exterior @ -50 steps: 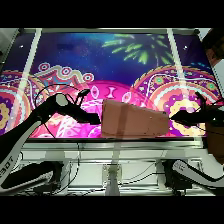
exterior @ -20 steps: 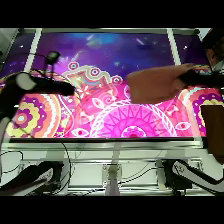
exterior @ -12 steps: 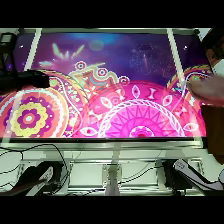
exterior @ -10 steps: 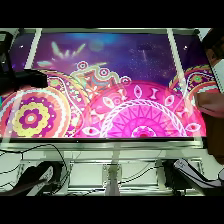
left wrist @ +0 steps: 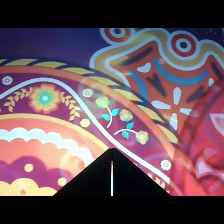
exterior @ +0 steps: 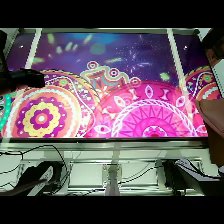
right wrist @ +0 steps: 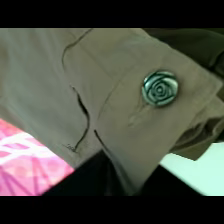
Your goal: Fold the clothes and pants, and hang the long-sleeved shirts on hangers.
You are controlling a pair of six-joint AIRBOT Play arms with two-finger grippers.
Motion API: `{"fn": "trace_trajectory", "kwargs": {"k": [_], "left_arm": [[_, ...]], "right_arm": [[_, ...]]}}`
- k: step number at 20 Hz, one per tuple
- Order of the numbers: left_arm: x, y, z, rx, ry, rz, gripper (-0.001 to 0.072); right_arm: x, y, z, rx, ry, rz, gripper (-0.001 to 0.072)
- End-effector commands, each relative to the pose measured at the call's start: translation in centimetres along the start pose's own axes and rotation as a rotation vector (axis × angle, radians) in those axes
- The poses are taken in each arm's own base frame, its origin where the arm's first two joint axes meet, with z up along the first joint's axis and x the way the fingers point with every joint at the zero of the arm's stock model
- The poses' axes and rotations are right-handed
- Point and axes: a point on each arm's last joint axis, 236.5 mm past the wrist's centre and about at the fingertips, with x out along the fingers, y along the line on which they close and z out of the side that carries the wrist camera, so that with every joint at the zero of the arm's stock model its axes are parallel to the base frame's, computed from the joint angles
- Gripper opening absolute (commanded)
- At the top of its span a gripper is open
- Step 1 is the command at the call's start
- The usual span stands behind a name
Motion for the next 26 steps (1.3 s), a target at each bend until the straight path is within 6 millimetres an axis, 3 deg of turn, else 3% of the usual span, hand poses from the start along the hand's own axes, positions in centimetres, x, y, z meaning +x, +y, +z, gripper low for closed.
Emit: {"fn": "trace_trajectory", "kwargs": {"k": [1, 5, 6, 7, 9, 10, 11, 13, 15, 16, 18, 19, 20, 23, 24, 26], "left_arm": [[-0.1, 0.0, 0.0, 0.0, -0.002, 0.002, 0.0006], [0.0, 0.0, 0.0, 0.001, -0.002, 0.001, 0.0006], [0.0, 0.0, 0.0, 0.001, -0.002, 0.001, 0.0006], [0.0, 0.0, 0.0, 0.001, -0.002, 0.001, 0.0007], [-0.1, 0.0, 0.0, 0.0, -0.002, 0.002, 0.0007], [0.0, 0.0, 0.0, 0.001, -0.002, 0.001, 0.0007], [0.0, 0.0, 0.0, 0.001, -0.002, 0.001, 0.0007], [-0.1, 0.0, 0.0, 0.0, -0.002, 0.002, 0.0007], [0.0, 0.0, 0.0, 0.001, -0.002, 0.001, 0.0007], [0.0, 0.0, 0.0, 0.001, -0.002, 0.001, 0.0006], [0.0, 0.0, 0.0, 0.001, -0.002, 0.001, 0.0007], [0.0, 0.0, 0.0, 0.001, -0.002, 0.001, 0.0006], [0.0, 0.0, 0.0, 0.001, -0.002, 0.001, 0.0007], [0.0, 0.0, 0.0, 0.001, -0.002, 0.001, 0.0006], [0.0, 0.0, 0.0, 0.001, -0.002, 0.001, 0.0007], [-0.1, 0.0, 0.1, 0.001, -0.002, 0.001, 0.0006]], "right_arm": [[0.1, -1.8, 0.3, 0.0, -0.011, -0.068, 0.072], [0.1, -0.9, 0.7, 0.025, -0.03, -0.028, 0.0685], [0.0, 0.8, 1.2, 0.038, -0.049, 0.041, 0.0549], [-0.2, 3.7, 1.3, 0.034, -0.058, 0.146, 0.0251], [-1.3, 10.5, 1.0, -0.153, -0.09, 0.333, 0.013], [-2.5, 14.6, 0.0, -0.299, -0.105, 0.423, 0.0024], [-4.0, 18.6, -1.4, -0.44, -0.129, 0.502, 0.0023], [-6.9, 24.6, -4.9, -0.65, -0.152, 0.587, 0.0023], [-10.2, 29.6, -11.4, -0.863, -0.11, 0.682, 0.0024], [-11.3, 30.8, -15.3, -0.967, -0.059, 0.714, 0.0023], [-12.7, 31.1, -23.1, -1.192, 0.063, 0.732, 0.0023], [-12.6, 30.6, -25.5, -1.296, 0.085, 0.694, 0.0024], [-12.3, 30.1, -26.6, -1.377, 0.08, 0.641, 0.0023], [-11.4, 29.6, -26.5, -1.489, 0.002, 0.51, 0.0024], [-10.9, 29.8, -25.4, -1.439, -0.028, 0.471, 0.0024], [-9.4, 29.7, -21.1, -1.172, -0.102, 0.357, 0.0024]]}}
